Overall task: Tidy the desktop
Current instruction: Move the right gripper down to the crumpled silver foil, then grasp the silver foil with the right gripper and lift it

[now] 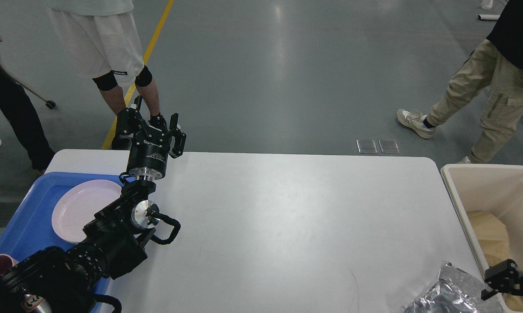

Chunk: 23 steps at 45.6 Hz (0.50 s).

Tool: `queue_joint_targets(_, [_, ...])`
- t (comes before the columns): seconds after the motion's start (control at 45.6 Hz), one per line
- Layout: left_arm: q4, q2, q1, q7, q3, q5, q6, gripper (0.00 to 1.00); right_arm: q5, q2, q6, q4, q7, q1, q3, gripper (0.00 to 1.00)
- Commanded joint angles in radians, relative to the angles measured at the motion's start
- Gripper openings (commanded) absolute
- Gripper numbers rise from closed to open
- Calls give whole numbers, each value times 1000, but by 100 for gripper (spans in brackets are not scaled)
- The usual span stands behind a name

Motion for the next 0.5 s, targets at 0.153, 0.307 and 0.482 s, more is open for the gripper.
queue_joint_targets(0.153, [0,0,0,0,0,0,0,97,-1,32,-5,-109,-1,-185,189,100])
queue_joint_targets(0.307, [0,0,0,0,0,0,0,97,-1,32,-5,-178,4,-244,218,100])
queue_joint_targets(0.482, [0,0,0,0,0,0,0,97,-1,32,-5,-227,5,-283,220,100])
